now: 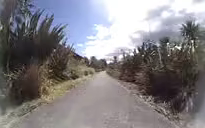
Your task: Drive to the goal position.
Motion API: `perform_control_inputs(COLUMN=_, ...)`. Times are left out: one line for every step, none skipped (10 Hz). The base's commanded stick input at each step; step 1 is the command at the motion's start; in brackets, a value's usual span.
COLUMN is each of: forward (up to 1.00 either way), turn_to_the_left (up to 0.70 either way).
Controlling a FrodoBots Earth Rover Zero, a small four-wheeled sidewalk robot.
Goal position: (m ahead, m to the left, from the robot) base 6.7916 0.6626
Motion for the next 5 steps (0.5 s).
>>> perform_control_inputs(forward=0.70, turn_to_the_left=0.00)
perform_control_inputs(forward=0.70, turn_to_the_left=0.00)
perform_control_inputs(forward=0.70, turn_to_the_left=0.00)
perform_control_inputs(forward=0.70, turn_to_the_left=0.00)
perform_control_inputs(forward=0.70, turn_to_the_left=0.00)
